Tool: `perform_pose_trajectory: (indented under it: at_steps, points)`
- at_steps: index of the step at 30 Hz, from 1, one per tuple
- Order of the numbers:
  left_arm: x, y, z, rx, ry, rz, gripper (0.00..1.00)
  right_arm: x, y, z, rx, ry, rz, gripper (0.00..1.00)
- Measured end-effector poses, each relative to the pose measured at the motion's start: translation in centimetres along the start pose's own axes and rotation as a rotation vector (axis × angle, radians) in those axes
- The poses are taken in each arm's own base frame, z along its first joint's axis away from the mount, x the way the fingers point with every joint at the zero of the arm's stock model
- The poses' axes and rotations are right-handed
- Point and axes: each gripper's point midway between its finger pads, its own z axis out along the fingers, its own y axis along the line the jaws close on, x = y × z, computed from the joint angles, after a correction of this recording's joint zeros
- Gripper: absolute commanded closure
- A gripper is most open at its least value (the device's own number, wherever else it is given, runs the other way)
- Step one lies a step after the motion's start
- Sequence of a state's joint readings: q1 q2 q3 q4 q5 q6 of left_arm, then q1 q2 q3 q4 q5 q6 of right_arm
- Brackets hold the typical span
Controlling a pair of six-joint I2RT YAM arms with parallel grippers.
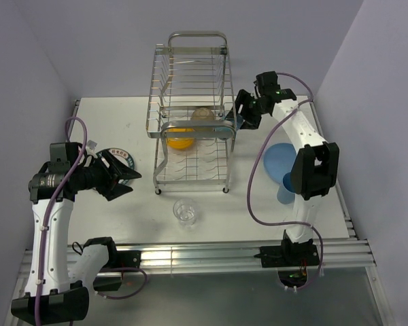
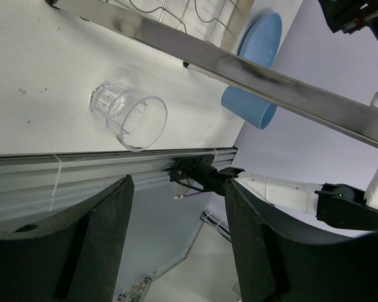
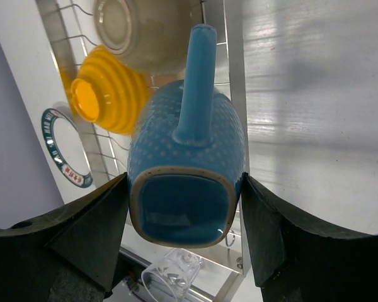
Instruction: Load the mixed dishes into the dish rack
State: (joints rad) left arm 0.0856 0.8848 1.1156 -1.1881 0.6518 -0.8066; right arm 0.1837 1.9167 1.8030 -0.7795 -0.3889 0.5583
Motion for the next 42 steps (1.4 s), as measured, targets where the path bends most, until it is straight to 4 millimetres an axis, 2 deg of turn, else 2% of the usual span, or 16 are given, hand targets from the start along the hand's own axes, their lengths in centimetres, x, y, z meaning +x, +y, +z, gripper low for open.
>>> perform_pose_trajectory:
  at_steps: [4,9,18,27,36,38,39,42]
  points:
    - [0.1,0.0,-0.1,0.004,-0.005,0.002,0.35,0.8,-0.4,1.9,0.021,0.035,-0.007,1.0]
    - [0.2,0.2,0.0,0.002,-0.005,0.0,0.35,0.8,0.6,2.0,0.011,0.028,-0.03,1.0]
    - [0.4,0.4,-0.1,0.005,-0.008,0.004,0.35,3.2,2.3,3.3,0.004,0.081,-0.078,1.0]
    - [0.6,0.6,0.1,0.002,-0.005,0.001,0.35,3.2,0.6,3.6,0.101,0.064,-0.123,1.0]
    - [0.6,0.8,0.1,-0.002,-0.001,0.001,0.35,3.8,0.8,4.5,0.137,0.069,-0.183,0.99]
    - [0.6,0.8,0.1,-0.002,-0.001,0.001,0.35,3.6,0.9,4.7,0.141,0.069,-0.19,0.87]
    - [0.6,0.8,0.1,-0.003,-0.001,0.0,0.35,3.5,1.0,4.8,0.144,0.067,-0.191,0.75]
    - [0.7,0.9,0.1,-0.007,0.002,0.0,0.35,2.9,1.1,5.1,0.149,0.054,-0.193,0.59]
